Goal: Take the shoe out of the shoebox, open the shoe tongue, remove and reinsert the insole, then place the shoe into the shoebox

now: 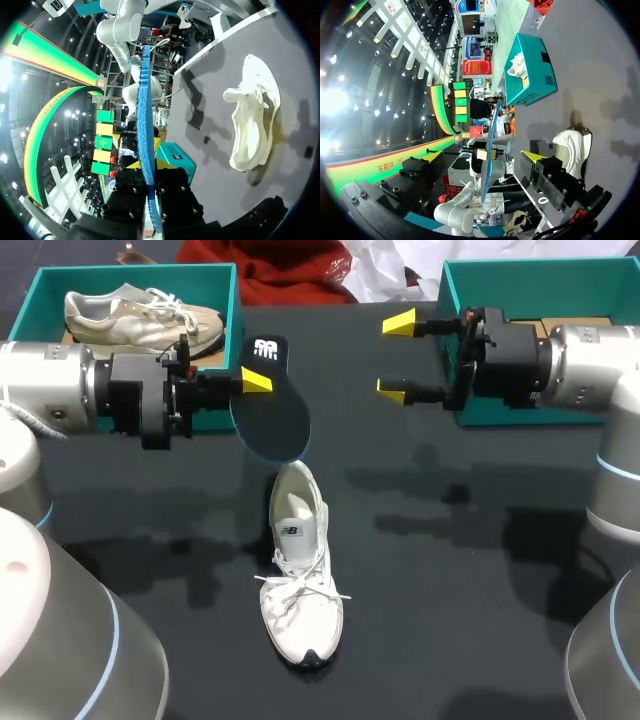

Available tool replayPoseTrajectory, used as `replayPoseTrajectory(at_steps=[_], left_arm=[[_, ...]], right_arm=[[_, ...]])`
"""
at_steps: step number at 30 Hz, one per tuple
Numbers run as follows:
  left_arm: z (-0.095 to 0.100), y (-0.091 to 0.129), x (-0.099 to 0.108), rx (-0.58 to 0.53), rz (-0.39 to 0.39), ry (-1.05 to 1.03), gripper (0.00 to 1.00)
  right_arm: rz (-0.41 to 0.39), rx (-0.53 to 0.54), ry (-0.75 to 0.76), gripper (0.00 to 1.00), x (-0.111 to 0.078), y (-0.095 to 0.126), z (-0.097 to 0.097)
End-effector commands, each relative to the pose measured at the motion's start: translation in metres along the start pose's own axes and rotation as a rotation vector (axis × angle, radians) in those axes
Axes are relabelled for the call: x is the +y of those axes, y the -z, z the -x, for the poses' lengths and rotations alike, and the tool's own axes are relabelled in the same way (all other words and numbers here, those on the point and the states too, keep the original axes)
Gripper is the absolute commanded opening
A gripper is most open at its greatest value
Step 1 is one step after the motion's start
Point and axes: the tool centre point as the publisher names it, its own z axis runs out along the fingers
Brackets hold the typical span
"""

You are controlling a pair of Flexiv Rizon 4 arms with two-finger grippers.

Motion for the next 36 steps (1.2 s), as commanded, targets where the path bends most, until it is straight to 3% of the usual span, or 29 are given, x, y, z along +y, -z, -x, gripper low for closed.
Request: replayPoseTrajectory(at_steps=[1, 7, 17, 21, 23, 36], left_arm=[[0.009, -0.005, -0.004, 0.037, 0.022, 0.215, 0.0], [0.018, -0.009, -0.008, 0.059, 0.044, 0.448, 0.0], [0.04, -0.003, -0.007, 0.001, 0.07, 0.738, 0.0], [0.046, -0.002, -0.002, -0.028, 0.075, 0.987, 0.0], [0.048, -0.001, 0.001, 0.015, 0.061, 1.169, 0.0], [0.048, -0.001, 0.001, 0.015, 0.061, 1.169, 0.0]], right_arm=[[0.0, -0.003, 0.0, 1.0, -0.001, 0.0, 0.0], [0.0, -0.003, 0.0, 1.0, -0.001, 0.0, 0.0], [0.0, -0.003, 0.0, 1.0, -0.001, 0.0, 0.0], [0.0, -0.003, 0.0, 1.0, -0.001, 0.0, 0.0], [0.0, -0.003, 0.0, 1.0, -0.001, 0.0, 0.0], [0.0, -0.003, 0.0, 1.0, -0.001, 0.0, 0.0]])
